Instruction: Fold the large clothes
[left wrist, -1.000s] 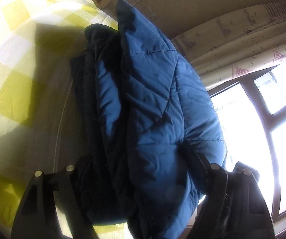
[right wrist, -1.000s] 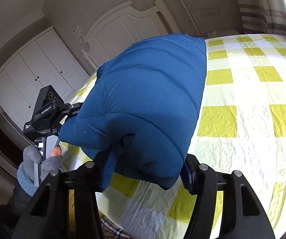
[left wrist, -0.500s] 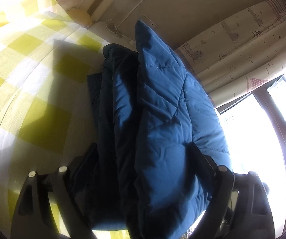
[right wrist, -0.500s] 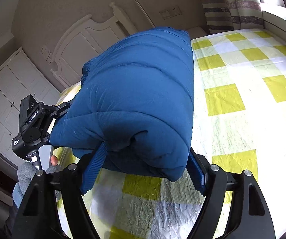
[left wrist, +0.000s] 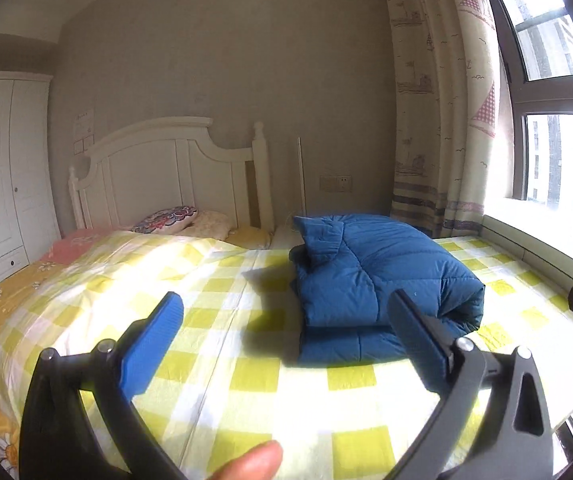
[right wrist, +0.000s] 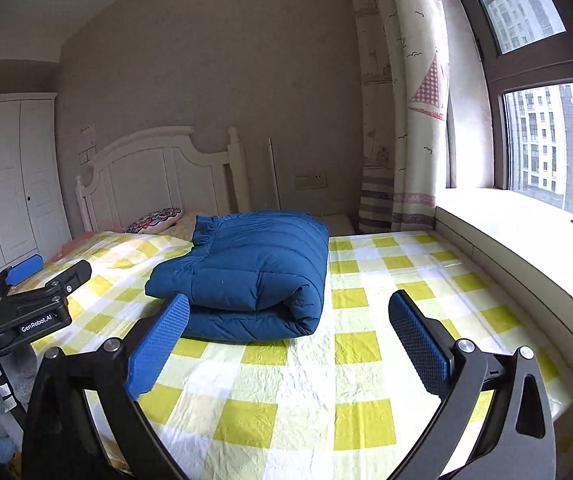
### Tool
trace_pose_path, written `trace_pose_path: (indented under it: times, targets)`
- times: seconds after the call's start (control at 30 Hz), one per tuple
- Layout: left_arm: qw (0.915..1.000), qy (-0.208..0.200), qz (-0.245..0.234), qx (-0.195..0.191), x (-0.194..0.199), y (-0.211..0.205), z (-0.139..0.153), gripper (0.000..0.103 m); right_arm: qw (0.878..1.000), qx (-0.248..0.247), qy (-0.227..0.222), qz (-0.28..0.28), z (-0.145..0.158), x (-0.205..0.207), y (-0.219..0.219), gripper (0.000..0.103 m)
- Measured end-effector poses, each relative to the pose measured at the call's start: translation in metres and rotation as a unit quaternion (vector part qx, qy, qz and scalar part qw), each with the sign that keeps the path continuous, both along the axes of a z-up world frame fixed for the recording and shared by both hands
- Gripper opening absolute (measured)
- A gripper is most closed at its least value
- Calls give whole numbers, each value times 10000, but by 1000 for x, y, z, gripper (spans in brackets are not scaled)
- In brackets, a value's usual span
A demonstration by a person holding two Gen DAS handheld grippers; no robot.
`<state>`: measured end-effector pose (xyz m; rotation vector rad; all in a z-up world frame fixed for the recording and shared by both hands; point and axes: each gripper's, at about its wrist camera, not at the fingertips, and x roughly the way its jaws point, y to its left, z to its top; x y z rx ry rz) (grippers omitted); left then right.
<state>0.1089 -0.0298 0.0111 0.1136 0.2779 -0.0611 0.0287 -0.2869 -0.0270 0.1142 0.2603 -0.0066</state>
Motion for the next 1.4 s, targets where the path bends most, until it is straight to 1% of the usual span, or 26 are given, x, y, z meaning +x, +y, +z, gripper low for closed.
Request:
trace_pose_path:
  times: [0.07,0.1,0.2,0.3,0.43,0.6,1.0,1.4]
  targets:
    - [9998,112,-168,-17,-14,-16,-9,101,10000,5,77,-39,-8,-11,2,98]
    - [9996,162,-203,-62,-26,-16,-17,101,9999,-9,135,-10,-11,-15,4,98]
    - [9995,220,-215,-116,-42,-21,-31,101,9995,-219,197,-91,-21,-28,11,98]
    - [9994,258,-173,-154,-49,-19,-35,101,9993,-335,141,-120,-24,-37,14,98]
    - [9994,206,-34,-261,-56,-13,-33,101,9994,-278,57,-178,-23,-43,17,98]
    - [9993,272,-68,-239,-59,-10,-37,101,9991,-393,45,-163,-24,-42,25,98]
    - [9990,364,-49,-255,-59,-8,-41,101,9992,-339,151,-145,-29,-41,29,98]
    - [9985,455,-65,-284,-57,-8,-44,101,9993,-290,154,-188,-31,-42,28,98]
